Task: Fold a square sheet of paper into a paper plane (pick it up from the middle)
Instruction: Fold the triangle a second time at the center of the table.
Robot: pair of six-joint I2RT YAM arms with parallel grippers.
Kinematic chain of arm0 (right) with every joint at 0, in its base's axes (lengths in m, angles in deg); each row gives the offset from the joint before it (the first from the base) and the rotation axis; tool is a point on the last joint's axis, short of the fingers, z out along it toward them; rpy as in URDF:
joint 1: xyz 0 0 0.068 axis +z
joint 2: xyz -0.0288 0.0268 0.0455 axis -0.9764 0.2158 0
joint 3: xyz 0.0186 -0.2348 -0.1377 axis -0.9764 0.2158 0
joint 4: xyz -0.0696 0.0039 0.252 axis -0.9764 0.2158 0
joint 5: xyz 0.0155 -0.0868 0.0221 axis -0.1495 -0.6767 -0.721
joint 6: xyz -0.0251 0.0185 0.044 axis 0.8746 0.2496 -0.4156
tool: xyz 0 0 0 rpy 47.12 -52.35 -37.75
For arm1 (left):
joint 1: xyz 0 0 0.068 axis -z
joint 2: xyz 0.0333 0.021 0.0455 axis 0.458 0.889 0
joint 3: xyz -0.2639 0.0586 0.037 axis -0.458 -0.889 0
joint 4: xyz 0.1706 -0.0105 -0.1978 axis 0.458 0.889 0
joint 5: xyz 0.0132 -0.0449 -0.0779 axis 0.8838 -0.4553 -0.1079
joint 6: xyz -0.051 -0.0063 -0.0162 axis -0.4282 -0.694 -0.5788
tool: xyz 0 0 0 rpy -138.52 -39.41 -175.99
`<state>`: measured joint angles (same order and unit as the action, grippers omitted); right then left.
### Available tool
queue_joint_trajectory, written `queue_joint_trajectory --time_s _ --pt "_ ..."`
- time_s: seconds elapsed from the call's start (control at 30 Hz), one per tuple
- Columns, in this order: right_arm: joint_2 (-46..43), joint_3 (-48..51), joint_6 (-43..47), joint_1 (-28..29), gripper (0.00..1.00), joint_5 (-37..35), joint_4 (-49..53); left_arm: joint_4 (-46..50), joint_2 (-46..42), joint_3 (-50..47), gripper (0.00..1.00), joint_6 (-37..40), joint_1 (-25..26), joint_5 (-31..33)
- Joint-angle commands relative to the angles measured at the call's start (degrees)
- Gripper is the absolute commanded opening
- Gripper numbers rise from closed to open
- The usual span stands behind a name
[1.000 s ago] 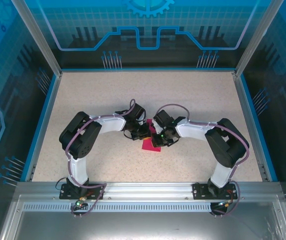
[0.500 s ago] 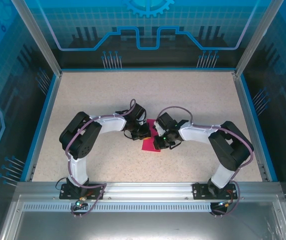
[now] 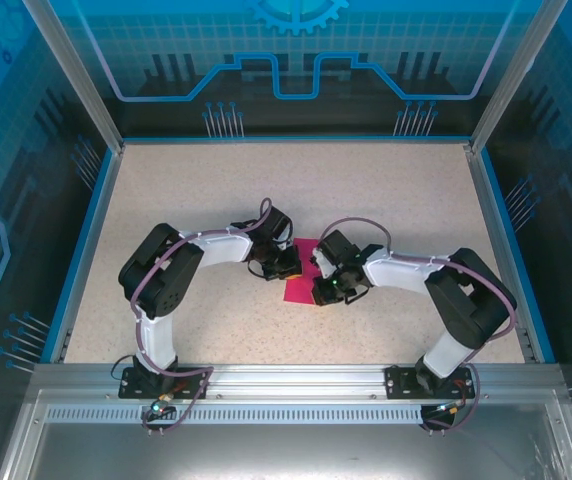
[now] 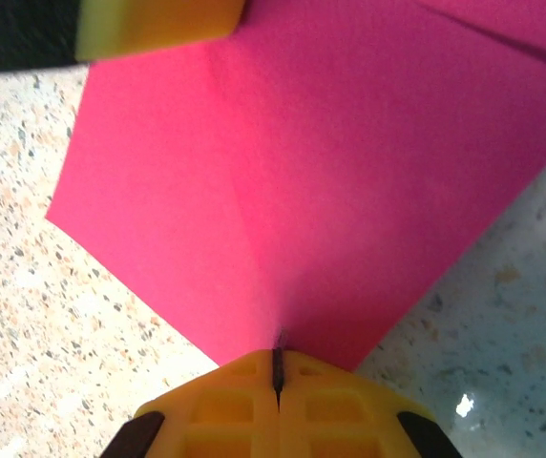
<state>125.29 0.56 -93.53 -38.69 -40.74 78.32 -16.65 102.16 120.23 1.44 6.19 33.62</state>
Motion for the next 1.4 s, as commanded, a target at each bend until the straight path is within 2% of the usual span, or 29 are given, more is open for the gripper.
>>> queue_joint_trajectory --time_s 0.0,0.17,0.37,0.67,0.8,1.13,1.37 --pt "-1.1 2.4 0.6 -0.1 0.0 0.3 7.3 7.4 3.3 -1.9 0.01 -1.1 -0.2 6.6" --pt "-2.9 3.1 0.8 -0.2 0.0 0.4 7.4 7.3 3.2 -1.7 0.0 -0.9 -0.2 6.3" --pt "-5.3 -0.7 0.7 -0.3 0.0 1.1 3.8 7.1 3.0 -1.7 0.0 -0.9 -0.1 5.7" --pt "3.3 -6.3 -0.7 -0.3 0.0 0.1 0.8 6.8 2.8 -1.5 0.0 -0.9 -0.1 4.6" --pt "3.8 -4.9 -0.4 -0.5 0.0 0.1 1.5 6.9 2.7 -1.6 0.0 -1.0 -0.1 4.8" --pt "-1.4 3.4 -0.7 -0.7 0.0 0.5 3.0 7.0 2.6 -0.2 0.0 -0.1 -0.1 4.6" --pt "0.3 3.5 -2.6 -0.9 0.0 0.7 1.1 1.0 -0.9 0.1 0.04 0.5 -0.1 -2.4"
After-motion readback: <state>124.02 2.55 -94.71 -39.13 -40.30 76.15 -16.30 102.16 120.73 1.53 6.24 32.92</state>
